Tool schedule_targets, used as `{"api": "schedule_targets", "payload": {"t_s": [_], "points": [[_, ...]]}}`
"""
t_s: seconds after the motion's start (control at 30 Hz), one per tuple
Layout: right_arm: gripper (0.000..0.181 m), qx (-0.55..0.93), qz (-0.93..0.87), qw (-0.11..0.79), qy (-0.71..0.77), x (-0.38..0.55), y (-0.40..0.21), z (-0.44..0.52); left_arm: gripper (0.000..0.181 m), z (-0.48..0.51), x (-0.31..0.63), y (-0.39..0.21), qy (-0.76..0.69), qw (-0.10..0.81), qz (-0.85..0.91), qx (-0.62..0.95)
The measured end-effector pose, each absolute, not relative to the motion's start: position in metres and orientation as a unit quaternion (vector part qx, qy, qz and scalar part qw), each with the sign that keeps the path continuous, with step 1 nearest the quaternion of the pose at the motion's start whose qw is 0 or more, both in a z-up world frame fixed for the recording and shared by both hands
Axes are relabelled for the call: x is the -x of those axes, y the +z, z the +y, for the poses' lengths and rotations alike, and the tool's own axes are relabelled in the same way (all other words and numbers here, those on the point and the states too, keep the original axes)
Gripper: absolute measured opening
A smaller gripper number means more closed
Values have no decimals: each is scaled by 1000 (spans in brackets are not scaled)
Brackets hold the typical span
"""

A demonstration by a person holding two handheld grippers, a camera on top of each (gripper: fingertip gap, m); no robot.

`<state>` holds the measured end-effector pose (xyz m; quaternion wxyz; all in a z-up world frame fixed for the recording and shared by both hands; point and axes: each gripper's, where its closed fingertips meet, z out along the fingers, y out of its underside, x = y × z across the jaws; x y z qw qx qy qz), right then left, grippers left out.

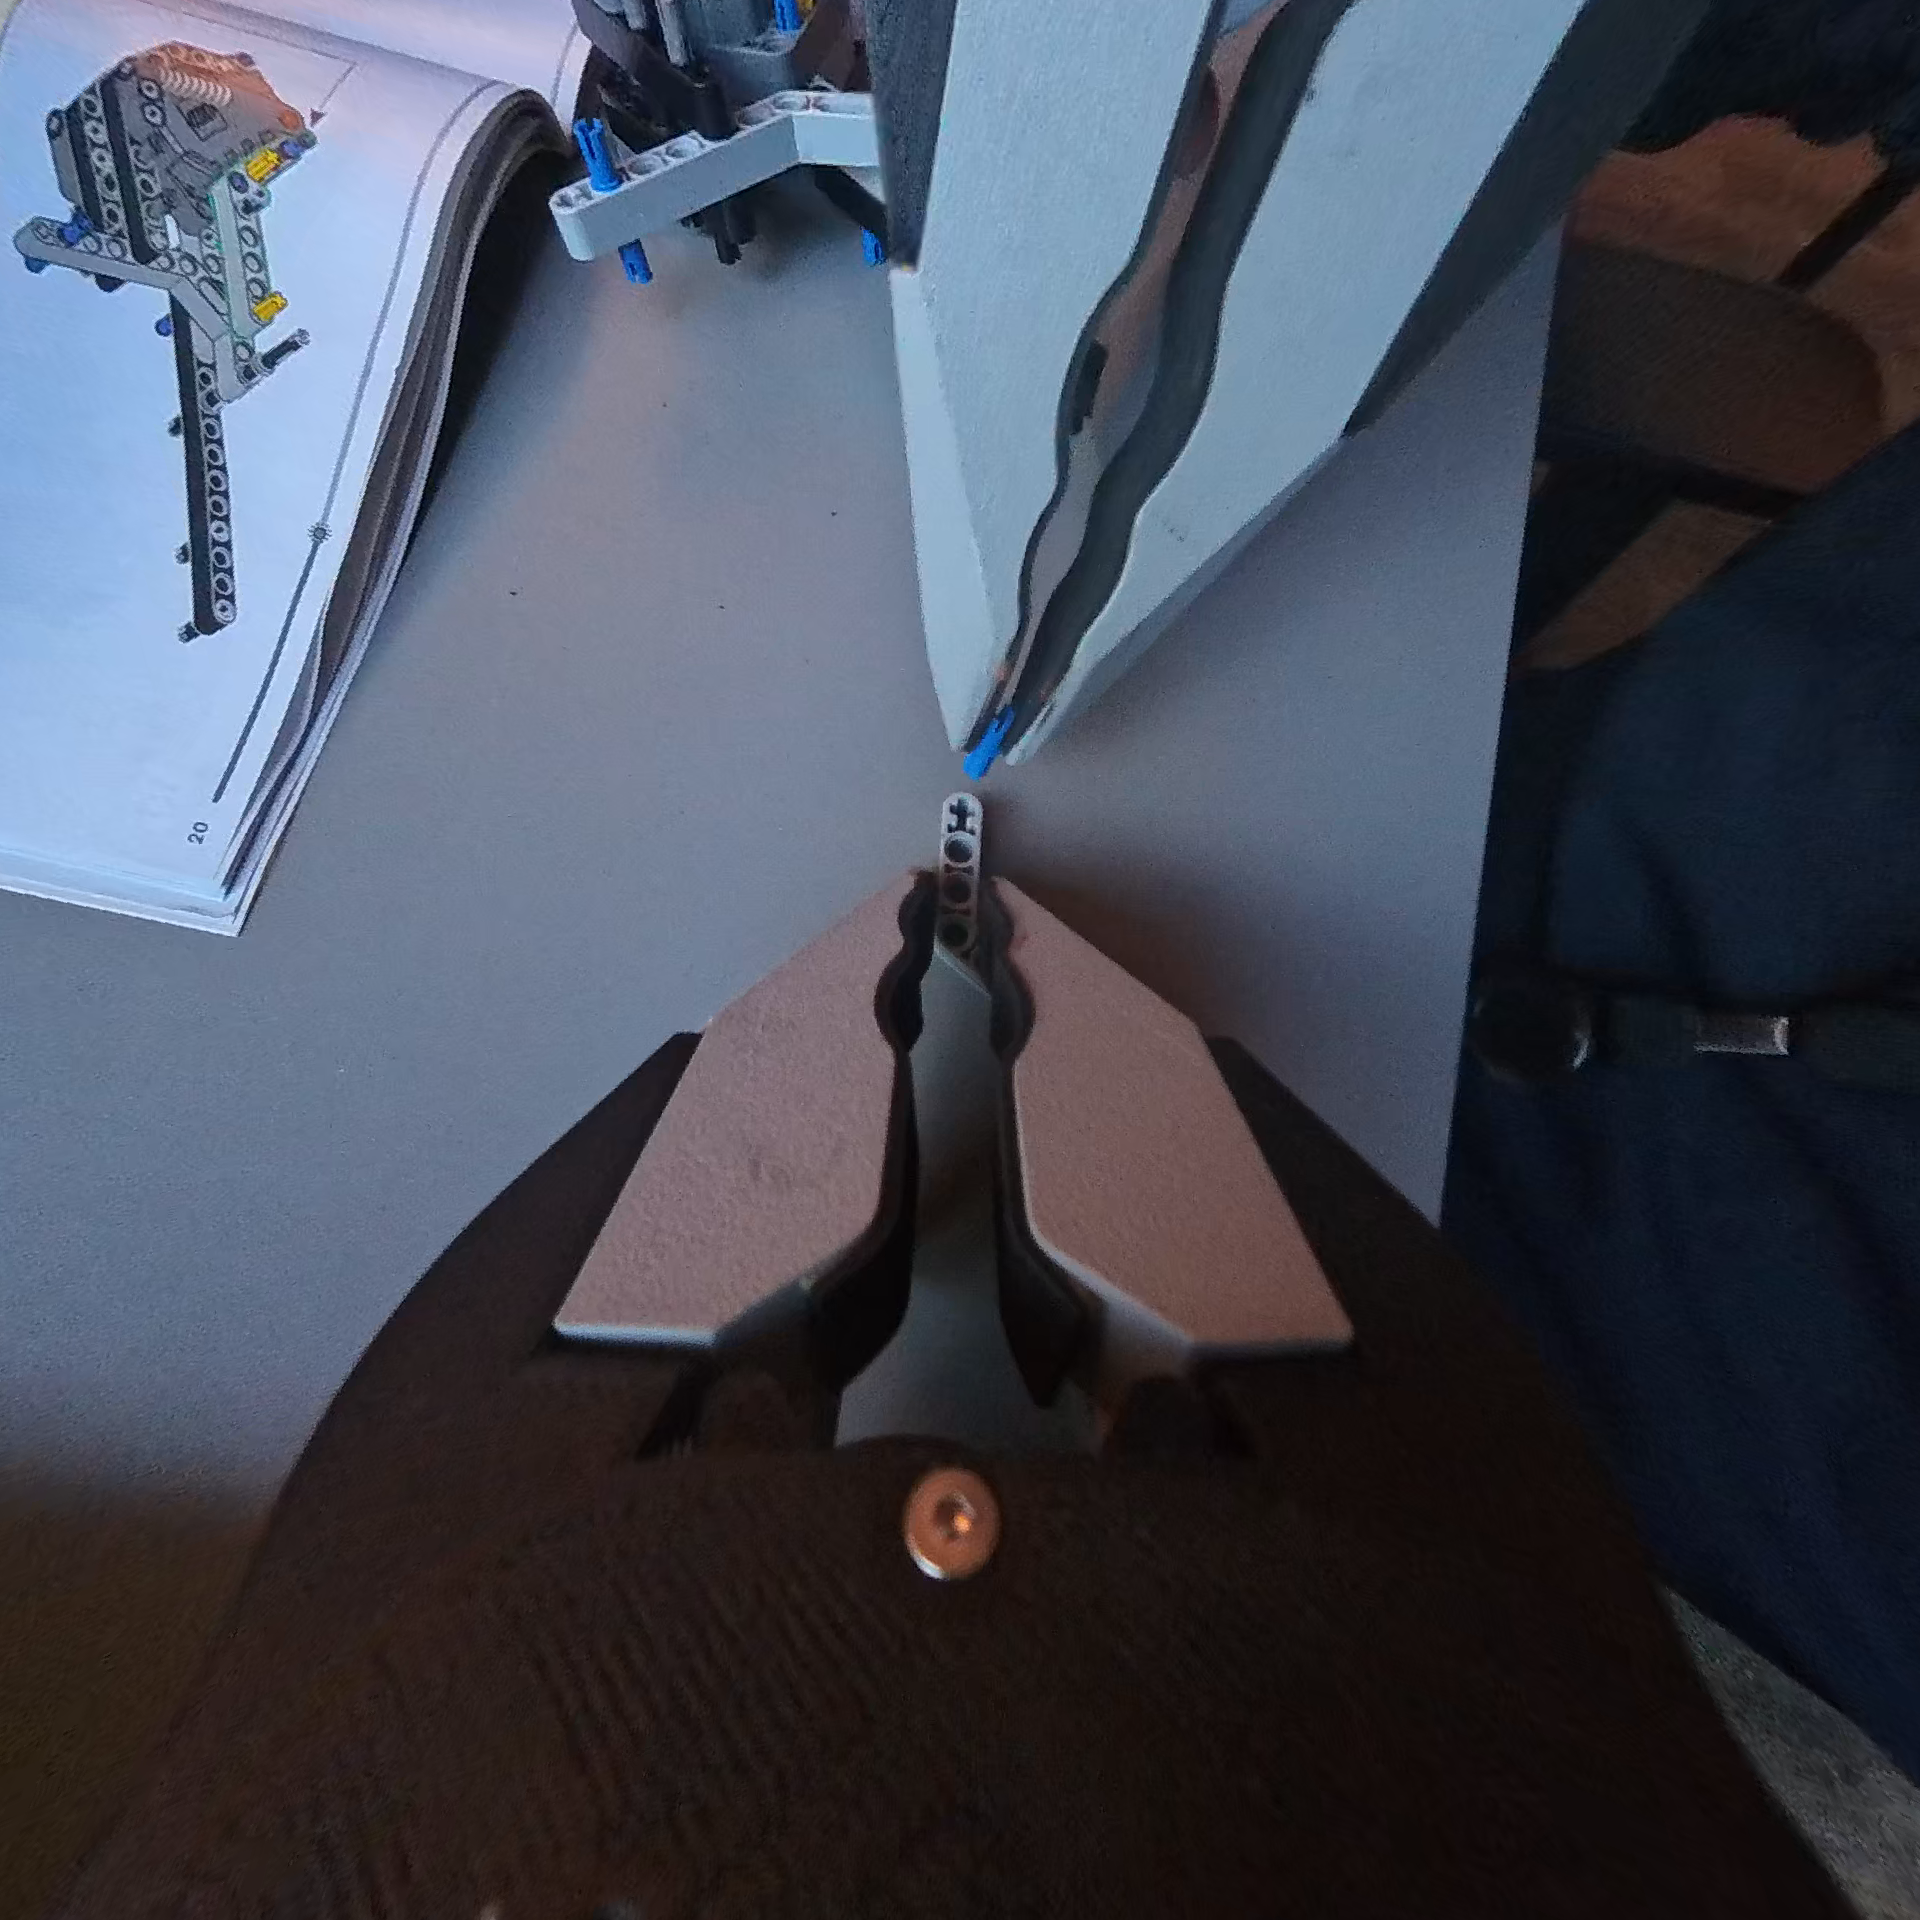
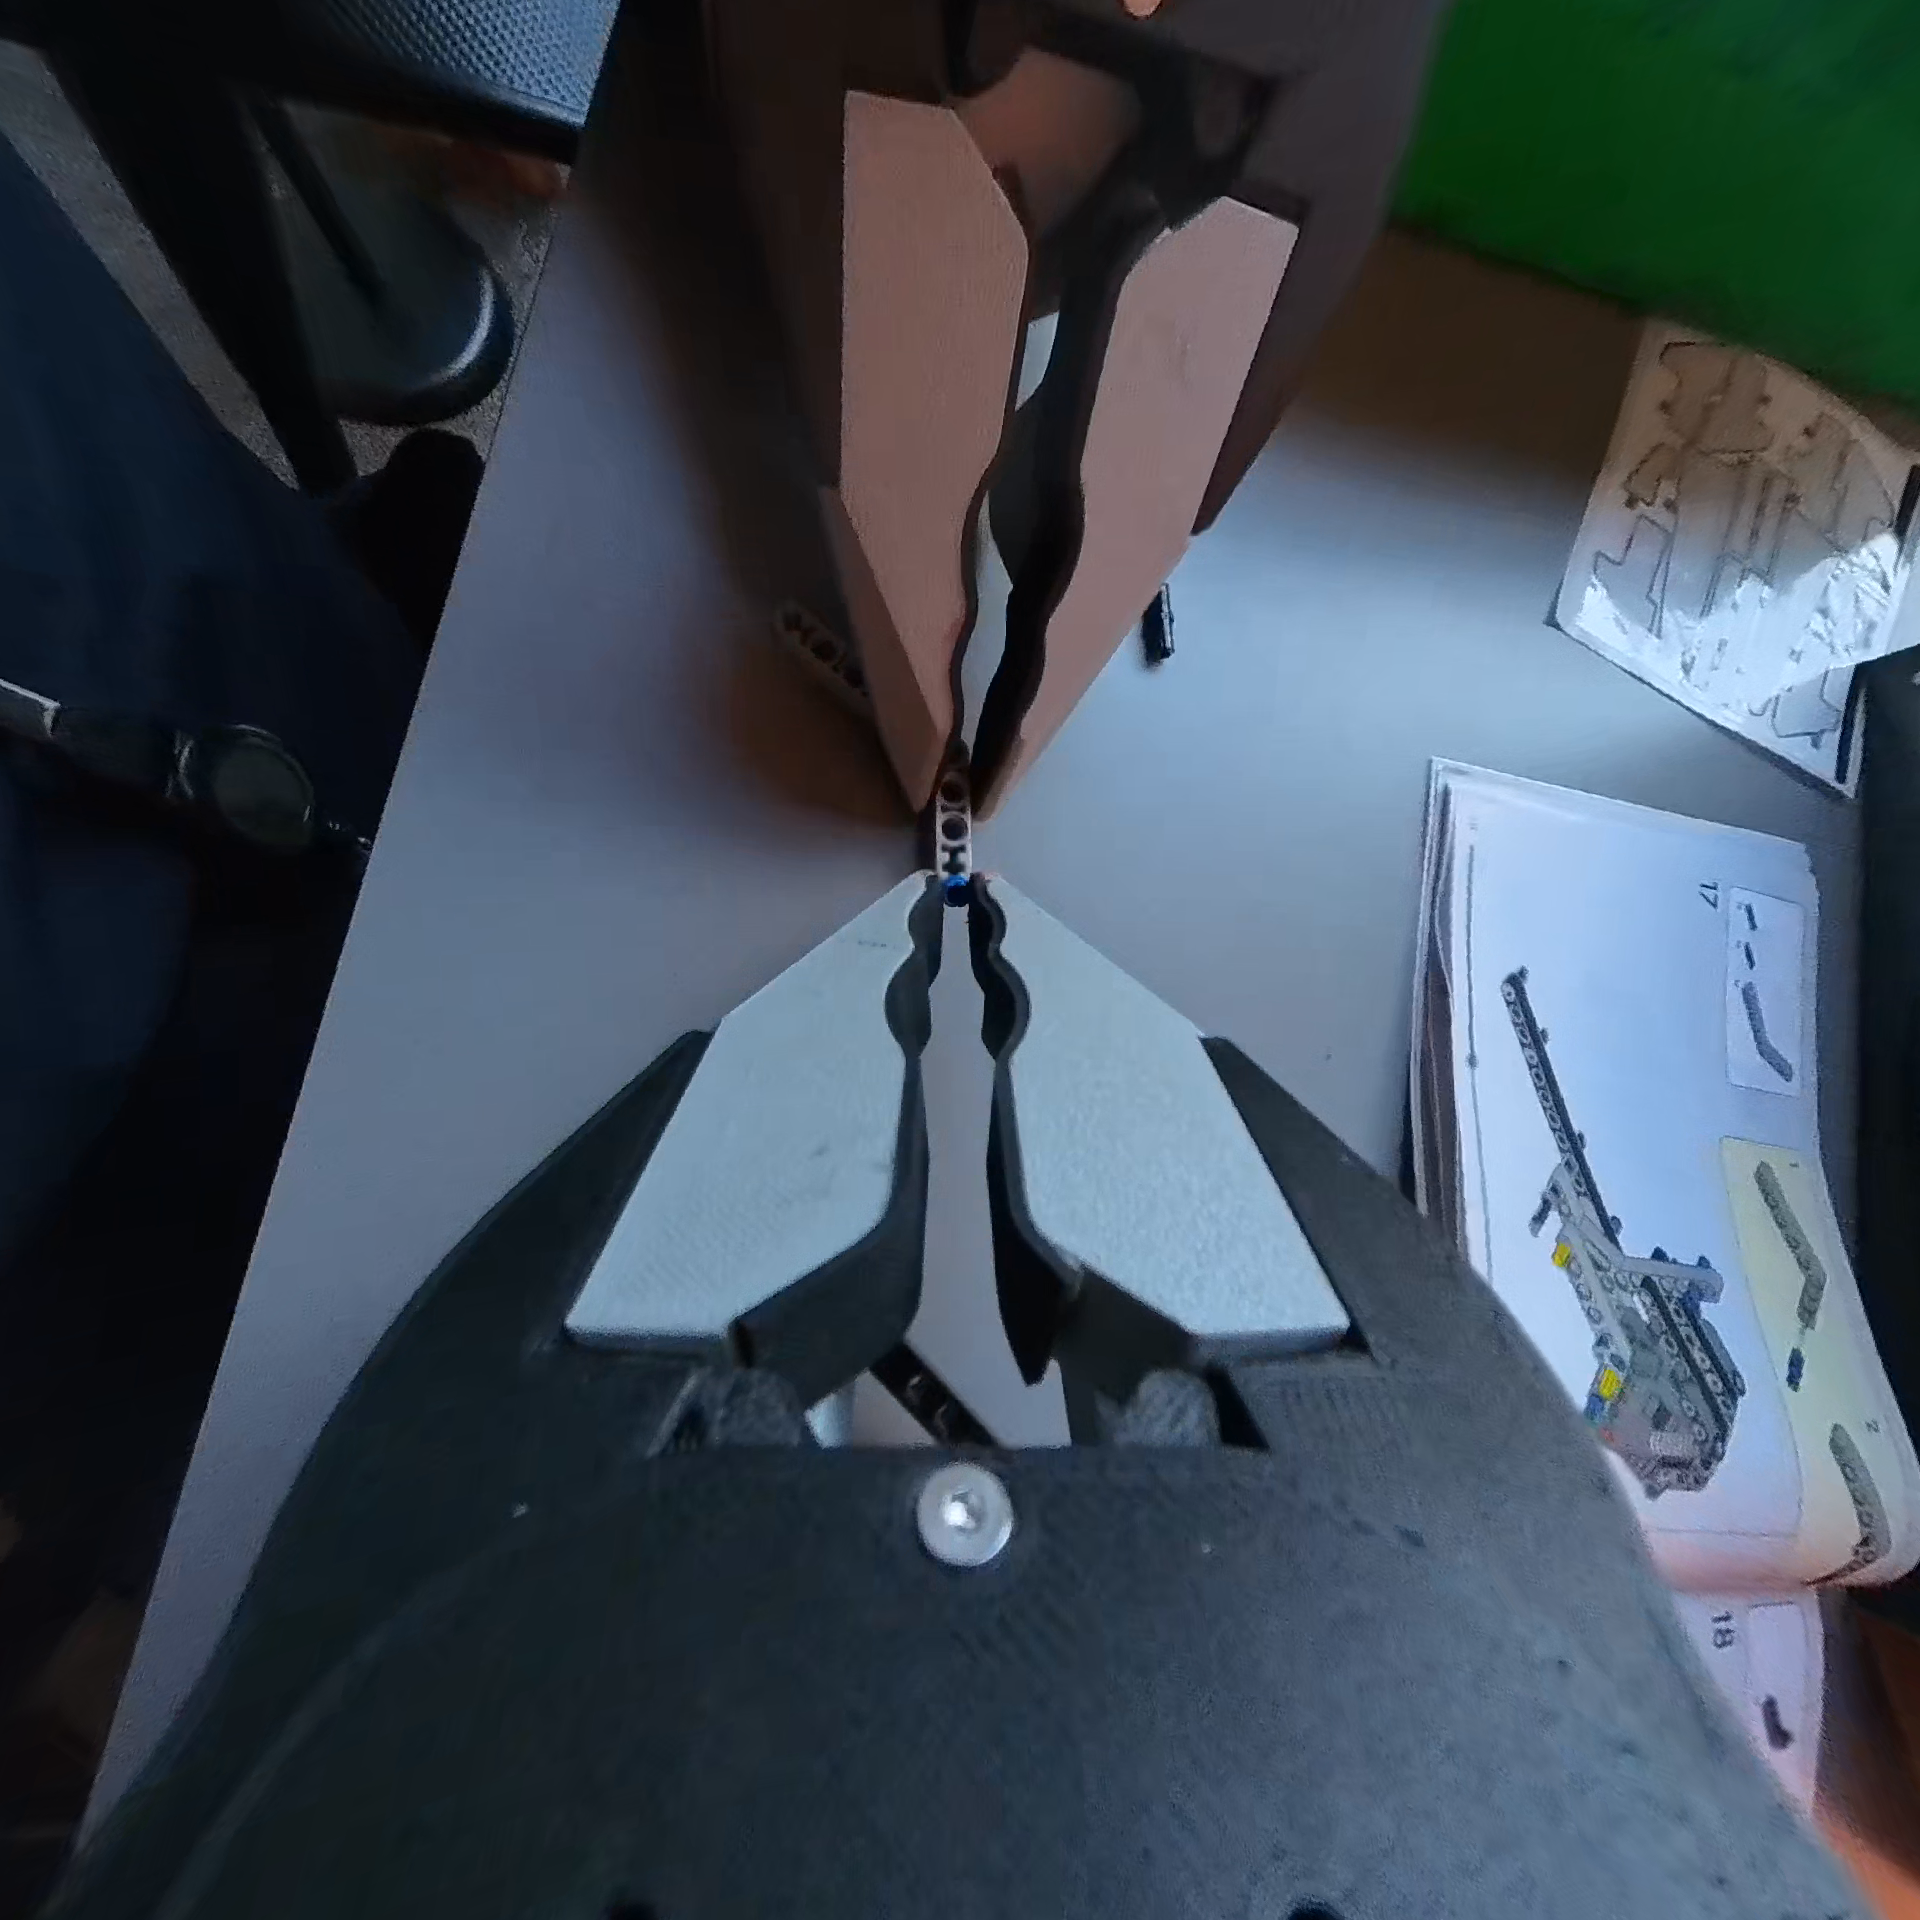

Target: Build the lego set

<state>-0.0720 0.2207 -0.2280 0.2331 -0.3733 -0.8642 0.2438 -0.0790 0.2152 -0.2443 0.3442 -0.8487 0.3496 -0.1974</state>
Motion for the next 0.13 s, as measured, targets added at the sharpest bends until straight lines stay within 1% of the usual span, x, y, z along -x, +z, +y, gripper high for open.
{"api": "schedule_targets", "payload": {"t_s": [0.03, 0.13], "points": [[2, 372, -865, 233, 241, 74, -228, 220, 6, 215, 79, -244, -195, 345, 351, 848], [2, 371, -870, 223, 238, 75, -227, 218, 6, 215, 79, -244, -188, 349, 355, 847]]}}
